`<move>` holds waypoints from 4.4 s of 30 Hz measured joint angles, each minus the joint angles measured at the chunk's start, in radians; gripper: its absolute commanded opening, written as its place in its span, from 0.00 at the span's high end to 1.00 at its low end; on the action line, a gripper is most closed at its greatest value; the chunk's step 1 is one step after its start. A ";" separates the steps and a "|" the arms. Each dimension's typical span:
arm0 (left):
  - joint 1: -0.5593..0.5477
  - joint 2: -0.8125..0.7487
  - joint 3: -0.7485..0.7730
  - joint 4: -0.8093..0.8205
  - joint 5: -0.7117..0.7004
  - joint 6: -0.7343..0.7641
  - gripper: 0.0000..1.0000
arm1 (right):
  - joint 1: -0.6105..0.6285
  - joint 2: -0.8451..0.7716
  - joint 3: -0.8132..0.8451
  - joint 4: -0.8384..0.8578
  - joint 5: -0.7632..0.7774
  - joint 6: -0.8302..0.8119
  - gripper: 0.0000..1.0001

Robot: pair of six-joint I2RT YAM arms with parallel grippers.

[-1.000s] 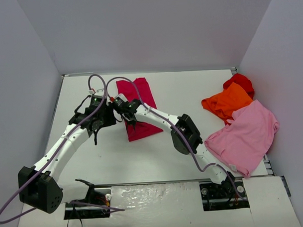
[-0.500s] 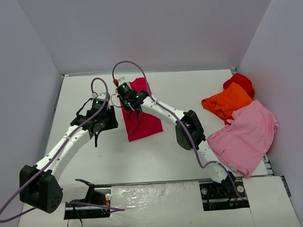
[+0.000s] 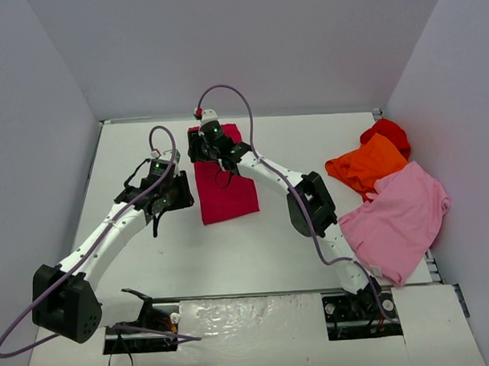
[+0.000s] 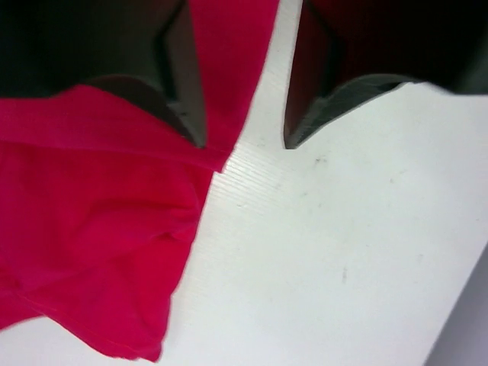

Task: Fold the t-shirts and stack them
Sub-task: Fold the folded rectangular tshirt in 1/3 of the way, then grab one side of the 2/3 rectangular tshirt with right arm, then fold the long partially folded tshirt into a neat square

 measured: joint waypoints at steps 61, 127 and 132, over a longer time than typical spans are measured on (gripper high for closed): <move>0.000 -0.004 0.033 -0.043 0.126 -0.014 0.70 | -0.233 -0.616 -1.396 0.686 -0.425 0.516 0.21; -0.011 0.787 0.505 0.364 0.586 -0.020 1.00 | 0.071 -1.131 -1.355 -0.181 -0.240 0.514 1.00; -0.021 0.913 0.449 0.478 0.696 -0.116 1.00 | 0.071 -1.131 -1.355 -0.183 -0.234 0.515 1.00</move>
